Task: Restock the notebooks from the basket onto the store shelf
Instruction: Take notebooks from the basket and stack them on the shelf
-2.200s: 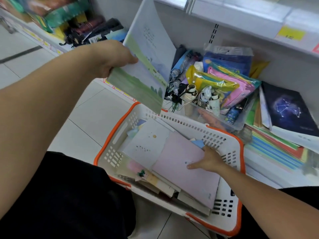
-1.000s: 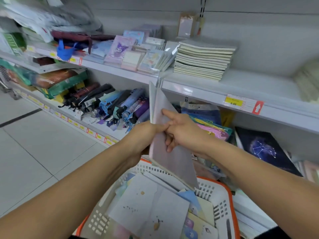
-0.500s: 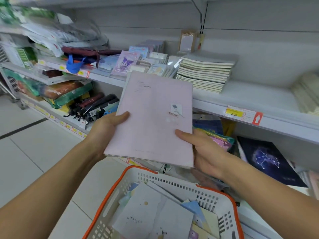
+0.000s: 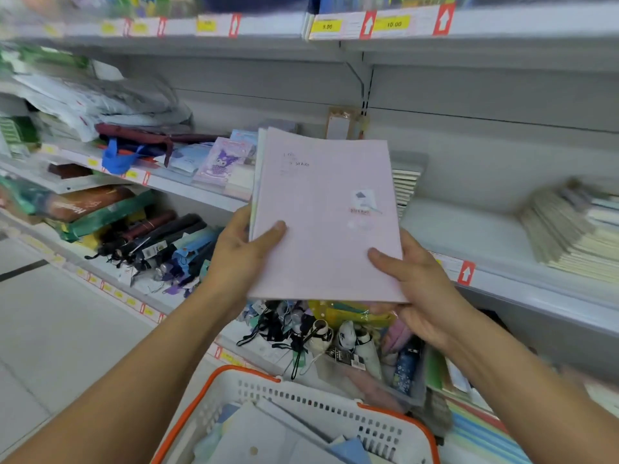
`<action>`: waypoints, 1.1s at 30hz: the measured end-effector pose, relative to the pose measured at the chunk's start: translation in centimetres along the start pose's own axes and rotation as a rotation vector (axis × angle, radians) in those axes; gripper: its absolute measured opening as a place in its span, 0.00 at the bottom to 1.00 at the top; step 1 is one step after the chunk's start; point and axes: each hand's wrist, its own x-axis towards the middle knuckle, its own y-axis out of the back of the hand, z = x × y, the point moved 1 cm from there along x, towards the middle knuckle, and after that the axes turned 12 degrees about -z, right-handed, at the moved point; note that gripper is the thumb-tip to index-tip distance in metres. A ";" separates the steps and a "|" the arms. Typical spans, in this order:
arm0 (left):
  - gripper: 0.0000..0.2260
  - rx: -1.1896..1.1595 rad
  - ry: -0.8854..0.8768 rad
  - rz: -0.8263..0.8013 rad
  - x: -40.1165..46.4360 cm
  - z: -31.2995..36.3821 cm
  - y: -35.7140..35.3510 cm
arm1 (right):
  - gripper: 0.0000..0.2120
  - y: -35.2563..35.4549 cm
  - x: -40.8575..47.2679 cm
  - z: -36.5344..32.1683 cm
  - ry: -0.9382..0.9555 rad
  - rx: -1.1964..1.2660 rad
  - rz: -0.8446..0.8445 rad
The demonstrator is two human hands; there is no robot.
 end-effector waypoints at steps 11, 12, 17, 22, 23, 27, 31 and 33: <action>0.19 -0.121 0.252 -0.152 3.0 -0.1 -1.3 | 0.07 8.8 13.1 -10.9 -0.087 0.226 0.299; 0.19 -0.114 0.262 -0.147 3.2 -0.4 -1.2 | 0.05 9.3 13.9 -11.2 -0.111 0.186 0.301; 0.15 -0.105 0.283 -0.123 3.8 -1.1 -1.0 | 0.08 10.2 14.6 -12.0 -0.245 -0.328 0.290; 0.12 -0.039 0.304 -0.132 3.5 -1.4 -1.6 | 0.18 11.1 15.5 -11.2 -0.302 -0.687 0.373; 0.12 -0.023 0.310 -0.130 3.4 -1.5 -1.7 | 0.21 11.3 15.8 -11.1 -0.301 -0.714 0.386; 0.12 0.008 0.312 -0.130 3.3 -1.7 -1.4 | 0.26 11.8 16.1 -11.0 -0.257 -0.796 0.466; 0.10 -0.009 0.309 -0.117 3.3 -1.6 -1.2 | 0.26 11.2 15.6 -10.6 -0.222 -0.786 0.513; 0.09 0.006 0.317 -0.107 3.1 -1.5 -1.1 | 0.23 10.7 15.0 -10.1 -0.181 -0.799 0.525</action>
